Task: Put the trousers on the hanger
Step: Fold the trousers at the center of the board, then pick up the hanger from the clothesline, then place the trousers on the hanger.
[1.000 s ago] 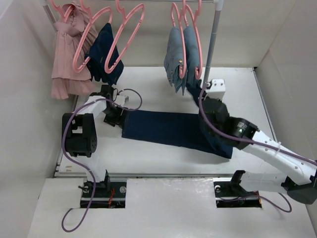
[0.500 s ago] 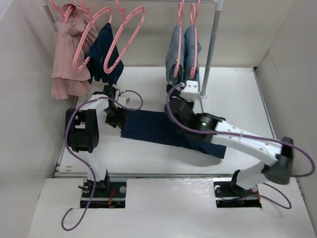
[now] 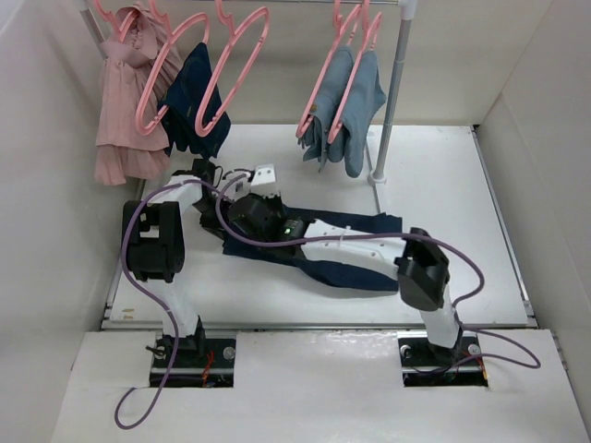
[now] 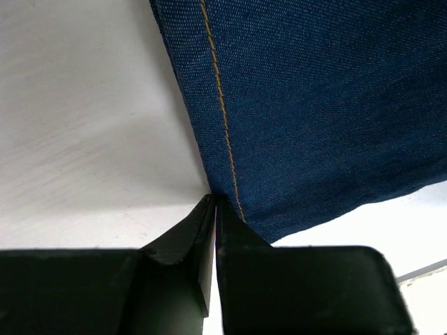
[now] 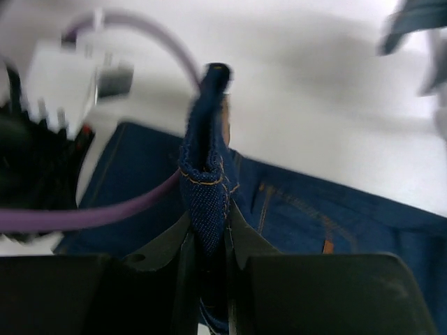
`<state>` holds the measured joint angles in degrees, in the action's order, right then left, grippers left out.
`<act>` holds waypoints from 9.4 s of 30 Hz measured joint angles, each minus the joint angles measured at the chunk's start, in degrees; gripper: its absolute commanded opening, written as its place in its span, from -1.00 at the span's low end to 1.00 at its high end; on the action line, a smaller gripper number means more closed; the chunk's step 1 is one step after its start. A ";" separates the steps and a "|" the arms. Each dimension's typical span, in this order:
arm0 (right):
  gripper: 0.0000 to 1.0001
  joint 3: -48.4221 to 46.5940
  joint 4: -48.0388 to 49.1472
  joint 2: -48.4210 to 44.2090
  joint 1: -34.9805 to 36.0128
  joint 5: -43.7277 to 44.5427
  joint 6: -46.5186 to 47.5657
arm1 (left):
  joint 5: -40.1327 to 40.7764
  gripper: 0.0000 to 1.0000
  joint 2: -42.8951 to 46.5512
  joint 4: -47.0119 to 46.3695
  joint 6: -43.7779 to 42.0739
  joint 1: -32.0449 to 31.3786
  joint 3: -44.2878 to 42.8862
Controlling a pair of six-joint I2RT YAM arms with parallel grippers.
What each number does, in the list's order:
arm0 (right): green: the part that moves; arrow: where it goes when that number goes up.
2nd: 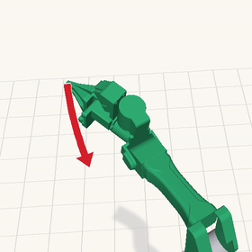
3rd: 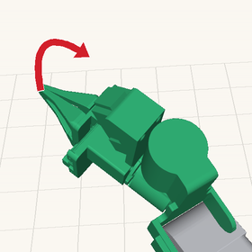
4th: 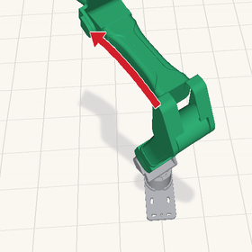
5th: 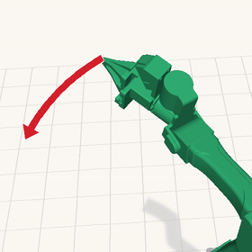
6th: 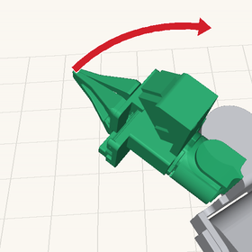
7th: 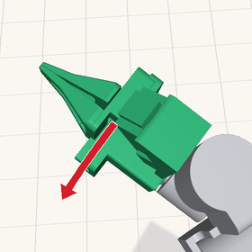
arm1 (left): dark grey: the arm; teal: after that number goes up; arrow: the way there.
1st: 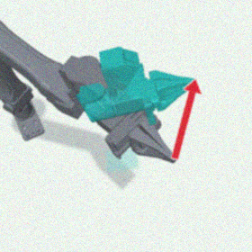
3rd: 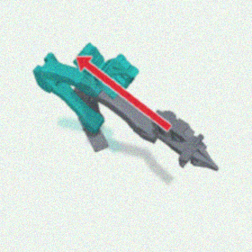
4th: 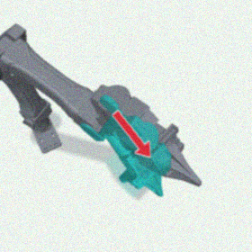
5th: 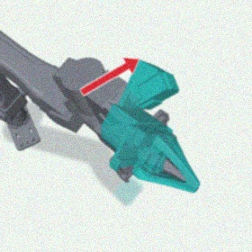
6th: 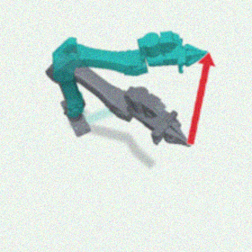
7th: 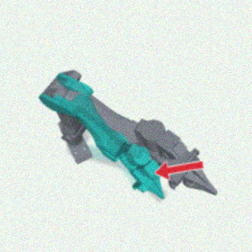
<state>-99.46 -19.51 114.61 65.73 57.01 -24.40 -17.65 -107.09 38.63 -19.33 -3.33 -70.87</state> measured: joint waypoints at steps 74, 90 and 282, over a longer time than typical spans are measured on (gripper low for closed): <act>-1.00 27.56 -24.63 -75.23 -13.90 16.92 -7.74 | 19.52 -1.00 11.61 5.86 -11.06 7.06 16.22; -1.00 28.09 -21.00 -60.74 -22.01 4.68 9.68 | 19.10 -1.00 14.80 9.84 -13.31 6.88 18.80; 0.41 49.59 -8.66 -29.42 -23.82 -40.74 -19.47 | 11.08 -1.00 53.57 -10.05 31.69 -11.82 3.58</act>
<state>-49.87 -28.16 85.19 41.91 16.27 -43.88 -6.57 -53.52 28.58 12.36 -15.16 -67.29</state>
